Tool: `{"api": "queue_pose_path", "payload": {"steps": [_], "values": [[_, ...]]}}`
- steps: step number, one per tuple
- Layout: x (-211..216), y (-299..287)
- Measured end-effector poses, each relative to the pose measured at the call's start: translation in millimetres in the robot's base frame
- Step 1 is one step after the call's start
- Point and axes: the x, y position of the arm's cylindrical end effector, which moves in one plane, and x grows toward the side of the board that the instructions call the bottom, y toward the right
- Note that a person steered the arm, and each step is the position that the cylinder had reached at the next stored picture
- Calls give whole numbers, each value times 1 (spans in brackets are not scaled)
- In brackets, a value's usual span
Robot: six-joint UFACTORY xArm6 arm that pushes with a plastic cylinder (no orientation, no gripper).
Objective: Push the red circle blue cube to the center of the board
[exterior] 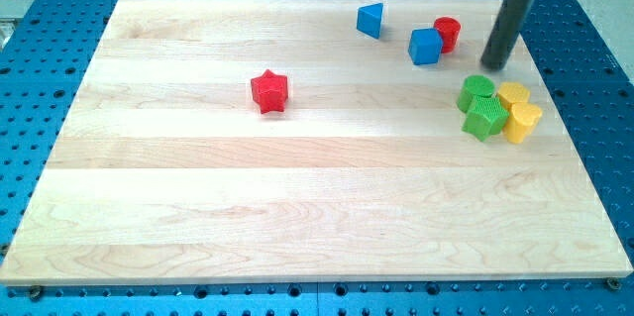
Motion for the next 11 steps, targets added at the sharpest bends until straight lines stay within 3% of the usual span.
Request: {"api": "queue_pose_path", "payload": {"steps": [1,3,6,9,11], "values": [[-57,6],[-57,-15],[2,-89],[20,-209],[56,-236]]}}
